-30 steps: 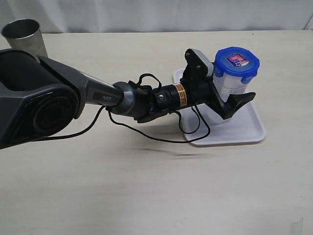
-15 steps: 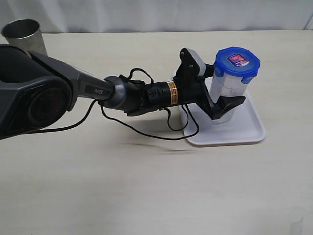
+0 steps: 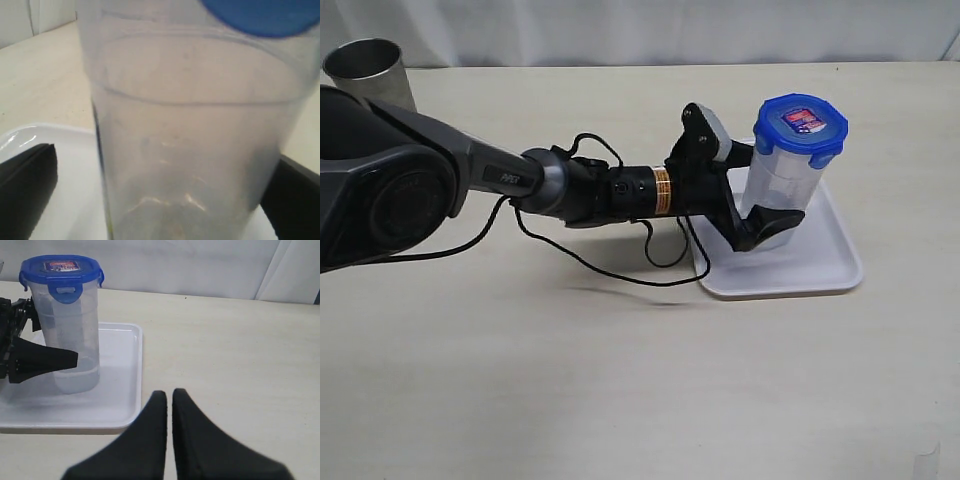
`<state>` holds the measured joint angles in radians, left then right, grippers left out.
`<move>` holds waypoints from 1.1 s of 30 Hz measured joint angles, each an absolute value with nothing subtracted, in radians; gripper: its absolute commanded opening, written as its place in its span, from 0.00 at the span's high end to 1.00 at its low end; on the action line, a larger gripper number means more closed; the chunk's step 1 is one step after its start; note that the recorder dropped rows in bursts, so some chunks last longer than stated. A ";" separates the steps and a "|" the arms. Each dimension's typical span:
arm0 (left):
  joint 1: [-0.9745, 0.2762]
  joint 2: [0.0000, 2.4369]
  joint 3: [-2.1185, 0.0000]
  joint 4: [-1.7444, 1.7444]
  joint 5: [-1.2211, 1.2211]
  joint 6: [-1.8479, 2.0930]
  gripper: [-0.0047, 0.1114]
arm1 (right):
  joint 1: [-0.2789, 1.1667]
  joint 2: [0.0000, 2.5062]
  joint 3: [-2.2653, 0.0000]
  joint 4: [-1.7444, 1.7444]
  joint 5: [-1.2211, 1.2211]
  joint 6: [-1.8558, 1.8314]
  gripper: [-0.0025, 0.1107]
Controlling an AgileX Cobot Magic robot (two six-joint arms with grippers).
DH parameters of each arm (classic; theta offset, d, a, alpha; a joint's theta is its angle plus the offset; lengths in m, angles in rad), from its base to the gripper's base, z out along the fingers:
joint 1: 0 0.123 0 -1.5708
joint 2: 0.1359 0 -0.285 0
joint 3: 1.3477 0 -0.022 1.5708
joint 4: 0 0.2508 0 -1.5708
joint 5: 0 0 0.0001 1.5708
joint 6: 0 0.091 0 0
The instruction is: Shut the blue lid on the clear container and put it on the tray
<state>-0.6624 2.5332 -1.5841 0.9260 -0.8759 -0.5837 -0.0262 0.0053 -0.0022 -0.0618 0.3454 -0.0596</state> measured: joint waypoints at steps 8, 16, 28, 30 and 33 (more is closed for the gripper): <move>-0.575 2.533 -1.584 1.141 -0.969 -0.710 0.08 | -0.026 0.005 -0.002 -0.062 0.345 -0.060 0.94; -0.483 2.533 -1.584 1.313 -1.085 -0.792 0.08 | -0.026 0.005 -0.002 -0.062 0.345 -0.060 0.94; -0.352 2.463 -1.584 1.620 -1.201 -1.007 0.08 | -0.026 0.005 -0.002 -0.062 0.345 -0.060 0.94; -0.336 2.433 -1.584 1.682 -1.202 -1.073 0.08 | -0.026 0.005 -0.002 -0.062 0.345 -0.060 0.94; -0.314 2.364 -1.584 1.737 -1.208 -1.176 0.08 | -0.026 0.005 -0.002 -0.062 0.345 -0.060 0.94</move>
